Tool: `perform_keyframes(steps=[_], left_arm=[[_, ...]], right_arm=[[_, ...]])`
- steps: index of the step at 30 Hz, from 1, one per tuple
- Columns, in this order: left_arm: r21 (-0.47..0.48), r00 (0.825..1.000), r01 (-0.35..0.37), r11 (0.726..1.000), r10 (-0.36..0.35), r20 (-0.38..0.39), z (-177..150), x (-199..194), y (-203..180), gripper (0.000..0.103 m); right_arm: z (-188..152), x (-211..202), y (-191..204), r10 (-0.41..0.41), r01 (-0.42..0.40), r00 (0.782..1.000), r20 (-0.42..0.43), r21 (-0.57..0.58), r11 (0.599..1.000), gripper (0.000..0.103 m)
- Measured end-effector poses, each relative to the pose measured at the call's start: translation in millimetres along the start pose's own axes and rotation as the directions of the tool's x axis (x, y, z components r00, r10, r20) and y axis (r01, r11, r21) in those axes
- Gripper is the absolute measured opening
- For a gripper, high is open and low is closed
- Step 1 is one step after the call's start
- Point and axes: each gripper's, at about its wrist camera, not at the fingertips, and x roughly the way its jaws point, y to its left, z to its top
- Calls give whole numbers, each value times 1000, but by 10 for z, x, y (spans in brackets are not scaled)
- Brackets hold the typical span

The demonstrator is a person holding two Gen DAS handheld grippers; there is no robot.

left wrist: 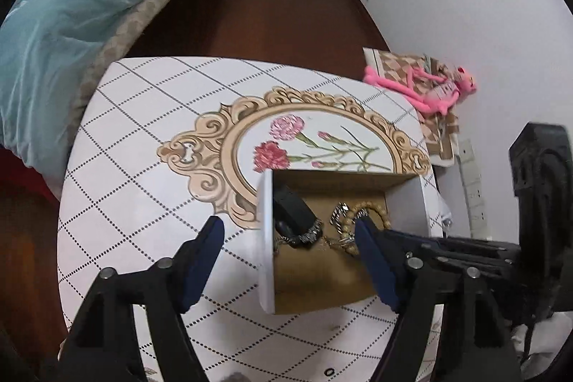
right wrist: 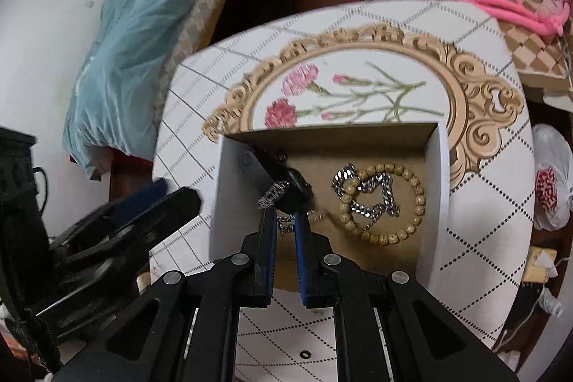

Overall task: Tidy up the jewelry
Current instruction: 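Lower both chains into the white box and open both grippers, then pull both grippers back up and away from the box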

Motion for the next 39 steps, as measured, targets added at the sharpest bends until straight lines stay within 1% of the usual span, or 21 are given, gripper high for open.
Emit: perform_keyframes(steps=[1, 3, 5, 6, 7, 8, 9, 10, 11, 12, 14, 15, 16, 17, 19, 22, 25, 27, 30, 34, 39], left_arm=[[0, 1000, -11, 1000, 11, -1, -1, 1, 12, 74], [-5, 999, -37, 999, 37, 1, 0, -4, 45, 74], [-9, 999, -46, 999, 46, 4, -17, -11, 75, 76], [-8, 998, -55, 998, 55, 7, -25, -14, 87, 81], [-5, 997, -70, 998, 70, 11, -41, -17, 91, 88], [-2, 997, -82, 997, 82, 14, -49, -22, 93, 91], [3, 994, -104, 995, 104, 21, -81, -29, 91, 96], [6, 993, -116, 993, 115, 25, -86, -25, 85, 98], [10, 991, -134, 991, 133, 31, -111, -28, 81, 98], [16, 987, -156, 988, 155, 40, -147, -27, 72, 98], [24, 982, -184, 983, 183, 52, -217, -21, 51, 99], [30, 979, -196, 980, 194, 59, -246, -17, 38, 100], [35, 976, -210, 977, 208, 66, -272, -8, 27, 103], [43, 970, -233, 971, 230, 73, -312, 10, 13, 103], [47, 968, -246, 968, 243, 68, -368, 44, 6, 103], [47, 966, -254, 966, 251, 59, -435, 76, -18, 103], [53, 963, -264, 963, 261, 67, -489, 78, -58, 103], [54, 962, -267, 962, 262, 77, -515, 47, -87, 103], [56, 961, -268, 962, 262, 92, -538, -8, -132, 103], [51, 958, -270, 962, 263, 112, -569, -105, -177, 103], [50, 956, -264, 963, 254, 148, -633, -318, -253, 103]], right_arm=[[2, 17, -22, 1, -1, 1000, -6, 7, 1000, 23], [-7, 20, -67, -8, 8, 1000, -3, 15, 1000, 41], [-14, 0, -115, -16, 16, 1000, 5, 26, 1000, 44], [-18, -16, -129, -25, 25, 1000, 12, 26, 999, 44], [-35, -49, -142, -49, 48, 998, 27, 20, 999, 44], [-58, -82, -143, -78, 78, 996, 43, 10, 997, 46], [-80, -117, -145, -114, 114, 992, 62, 2, 994, 53], [-104, -157, -145, -147, 147, 986, 79, -6, 989, 58], [-134, -181, -144, -176, 177, 980, 94, -11, 984, 67], [-156, -197, -149, -201, 204, 974, 104, -15, 979, 72], [-223, -233, -163, -240, 245, 962, 130, -24, 969, 72], [-250, -244, -164, -268, 274, 953, 140, -26, 961, 81], [-290, -252, -160, -331, 339, 931, 155, -25, 940, 89], [-309, -248, -156, -349, 358, 922, 168, -28, 933, 97], [-353, -251, -167, -363, 373, 915, 177, -23, 928, 97], [-416, -262, -179, -414, 426, 888, 199, -23, 904, 97], [-485, -291, -195, -452, 468, 863, 223, -17, 884, 97], [-525, -311, -207, -464, 480, 854, 234, -11, 877, 97], [-575, -356, -212, -476, 492, 843, 251, -3, 870, 97], [-643, -449, -203, -476, 492, 837, 269, 11, 871, 97], [-768, -643, -130, -476, 492, 823, 309, 27, 870, 97]])
